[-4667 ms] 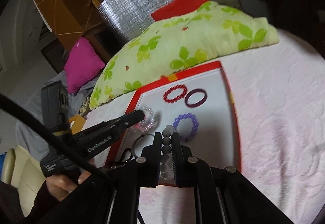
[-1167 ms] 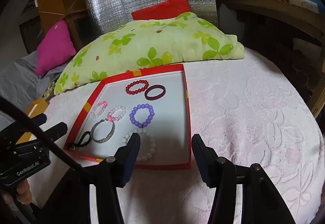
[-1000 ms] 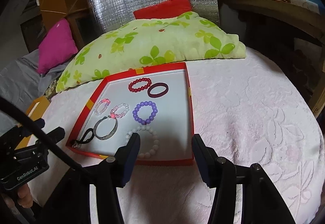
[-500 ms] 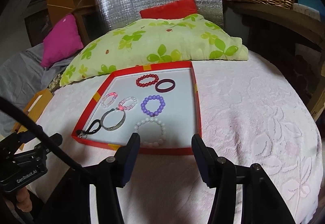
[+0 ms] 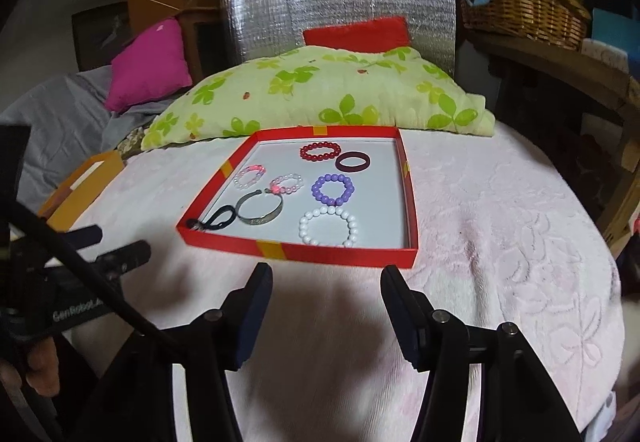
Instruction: Organize jewelry
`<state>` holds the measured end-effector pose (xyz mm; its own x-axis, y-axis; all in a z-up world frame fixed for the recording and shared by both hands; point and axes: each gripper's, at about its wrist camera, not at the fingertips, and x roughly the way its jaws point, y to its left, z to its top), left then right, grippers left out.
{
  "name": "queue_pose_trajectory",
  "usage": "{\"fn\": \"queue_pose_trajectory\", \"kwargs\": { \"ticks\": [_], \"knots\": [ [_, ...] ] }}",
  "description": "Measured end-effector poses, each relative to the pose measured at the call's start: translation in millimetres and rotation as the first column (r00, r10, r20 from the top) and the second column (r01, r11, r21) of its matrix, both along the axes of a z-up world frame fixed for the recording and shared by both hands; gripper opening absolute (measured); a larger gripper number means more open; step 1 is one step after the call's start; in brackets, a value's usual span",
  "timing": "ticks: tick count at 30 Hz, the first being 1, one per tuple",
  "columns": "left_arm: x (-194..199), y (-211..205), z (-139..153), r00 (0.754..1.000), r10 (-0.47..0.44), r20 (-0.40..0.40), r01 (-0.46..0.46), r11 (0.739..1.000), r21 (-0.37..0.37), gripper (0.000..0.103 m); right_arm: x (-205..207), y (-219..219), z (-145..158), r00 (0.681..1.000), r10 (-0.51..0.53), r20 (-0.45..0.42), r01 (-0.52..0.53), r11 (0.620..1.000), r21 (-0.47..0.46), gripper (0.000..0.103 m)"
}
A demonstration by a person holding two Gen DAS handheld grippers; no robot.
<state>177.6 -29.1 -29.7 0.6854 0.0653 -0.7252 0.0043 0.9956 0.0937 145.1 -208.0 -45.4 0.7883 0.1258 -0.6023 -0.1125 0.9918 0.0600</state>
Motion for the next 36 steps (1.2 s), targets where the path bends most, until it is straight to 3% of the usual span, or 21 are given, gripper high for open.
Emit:
{"fn": "queue_pose_trajectory", "kwargs": {
  "ticks": [6,10,15,19,23,26,29,36],
  "knots": [
    [-19.2,-0.6,15.4,1.000,-0.002,0.022,0.002,1.000,0.008,0.081,-33.2,8.4,15.6,0.999,0.005,0.045,-0.005,1.000,-0.003,0.061],
    [-35.1,3.3,26.5,0.999,-0.008,0.039,0.009,1.000,-0.006,0.081,-58.3,17.4,32.5,0.996,0.006,0.090,0.001,0.997,-0.074,0.062],
    [-60.4,2.5,47.0,0.996,0.022,0.090,-0.026,0.999,0.044,0.081,-79.8,19.8,51.9,0.994,-0.017,0.109,0.028,0.995,-0.101,0.063],
    [-84.0,-1.4,60.8,0.991,-0.014,0.134,0.001,0.996,0.092,0.081,-89.3,19.3,58.3,0.992,-0.039,0.117,0.049,0.995,-0.087,0.070],
    [-105.5,-0.3,64.7,0.987,-0.044,0.156,0.030,0.995,0.091,0.081,-90.6,16.6,56.0,0.993,-0.082,0.083,0.087,0.994,-0.067,0.070],
    [-115.3,0.8,59.3,0.991,-0.061,0.122,0.053,0.997,0.061,0.081,-93.2,14.9,53.7,0.994,-0.100,0.043,0.102,0.994,-0.050,0.070],
    [-121.9,1.3,55.3,0.991,-0.064,0.116,0.055,0.996,0.076,0.081,-96.9,14.7,51.7,0.994,-0.107,0.009,0.107,0.993,-0.044,0.070],
    [-124.5,8.6,60.8,0.991,-0.034,0.129,0.028,0.998,0.052,0.081,-100.7,20.8,56.7,0.993,-0.114,0.006,0.115,0.992,-0.057,0.070]
  ]
}}
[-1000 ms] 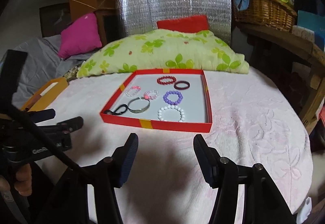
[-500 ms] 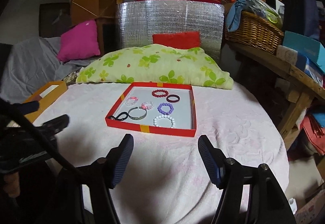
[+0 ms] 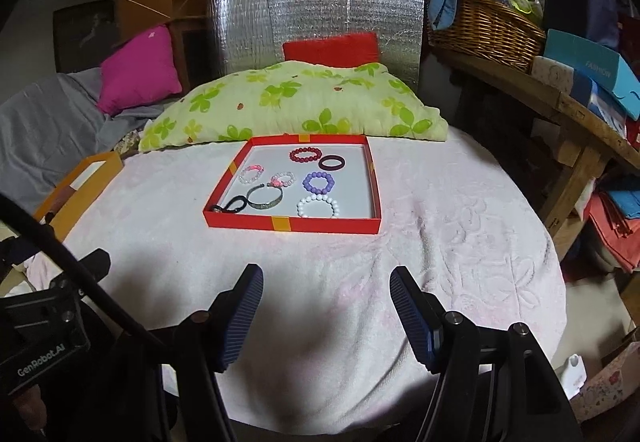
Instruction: Organize jewelry
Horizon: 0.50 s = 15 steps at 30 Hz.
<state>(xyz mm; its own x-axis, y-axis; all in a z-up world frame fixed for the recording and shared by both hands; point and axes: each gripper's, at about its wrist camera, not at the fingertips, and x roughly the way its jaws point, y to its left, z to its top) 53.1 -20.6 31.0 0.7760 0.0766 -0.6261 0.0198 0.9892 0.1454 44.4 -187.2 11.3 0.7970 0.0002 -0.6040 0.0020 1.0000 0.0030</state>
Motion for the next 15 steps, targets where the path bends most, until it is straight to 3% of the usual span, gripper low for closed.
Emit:
{"fn": "queue_pose_trajectory", "kwargs": {
  "ticks": [15],
  "knots": [
    [7.6,6.8,-6.4,0.999,0.034,-0.021,-0.034,0.999,-0.022,0.081,-0.7,6.6,2.7,1.000,-0.025,-0.007,0.025,0.999,-0.038,0.070]
  ]
}}
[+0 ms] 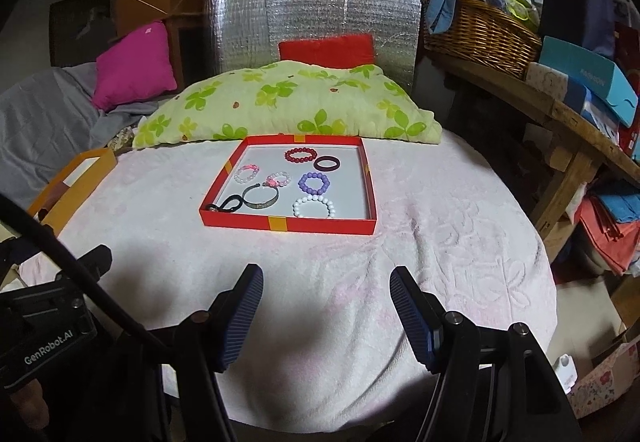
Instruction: Organize jewelry
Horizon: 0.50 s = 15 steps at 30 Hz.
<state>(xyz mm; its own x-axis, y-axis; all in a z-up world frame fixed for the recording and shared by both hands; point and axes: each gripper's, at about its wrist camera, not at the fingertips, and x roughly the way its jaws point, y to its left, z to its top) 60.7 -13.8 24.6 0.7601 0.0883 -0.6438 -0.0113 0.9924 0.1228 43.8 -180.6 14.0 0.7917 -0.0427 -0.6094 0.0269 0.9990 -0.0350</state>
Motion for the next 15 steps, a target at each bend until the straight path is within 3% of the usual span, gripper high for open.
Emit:
{"fn": "queue_pose_trajectory", "kwargs": {
  "ticks": [15],
  "knots": [
    [-1.3,1.1,1.4,1.000,0.000,0.014,0.000,1.000,-0.002,0.082,1.8,-1.6,-1.9,1.000,-0.016,-0.011,0.016,1.000,0.005,0.070]
  ]
}}
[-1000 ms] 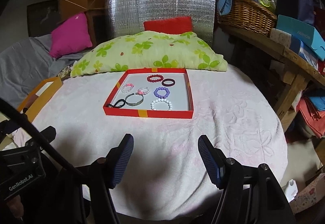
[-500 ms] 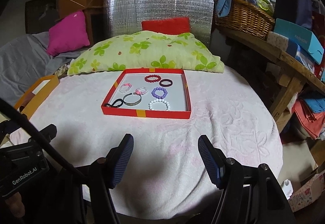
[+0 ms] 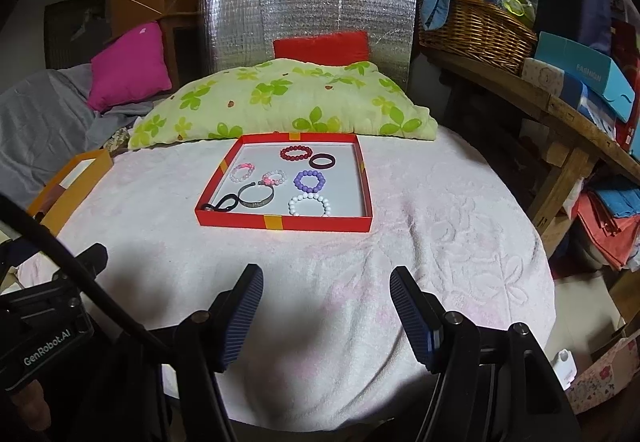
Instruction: Organize jewelry
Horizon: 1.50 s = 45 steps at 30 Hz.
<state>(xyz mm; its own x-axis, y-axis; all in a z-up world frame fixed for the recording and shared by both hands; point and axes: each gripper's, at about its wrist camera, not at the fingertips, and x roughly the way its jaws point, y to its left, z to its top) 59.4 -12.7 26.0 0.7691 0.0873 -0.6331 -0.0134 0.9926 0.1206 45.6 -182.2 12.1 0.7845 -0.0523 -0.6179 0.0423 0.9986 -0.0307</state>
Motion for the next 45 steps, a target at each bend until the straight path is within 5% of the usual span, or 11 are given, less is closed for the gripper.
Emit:
{"fn": "queue_pose_trajectory", "kwargs": {
  "ticks": [45],
  "knots": [
    [2.1,9.4,2.3,1.000,0.019,0.009,-0.019,1.000,-0.010,0.082,3.9,13.3,-2.3,1.000,0.023,-0.019,-0.023,1.000,-0.016,0.070]
  ]
}}
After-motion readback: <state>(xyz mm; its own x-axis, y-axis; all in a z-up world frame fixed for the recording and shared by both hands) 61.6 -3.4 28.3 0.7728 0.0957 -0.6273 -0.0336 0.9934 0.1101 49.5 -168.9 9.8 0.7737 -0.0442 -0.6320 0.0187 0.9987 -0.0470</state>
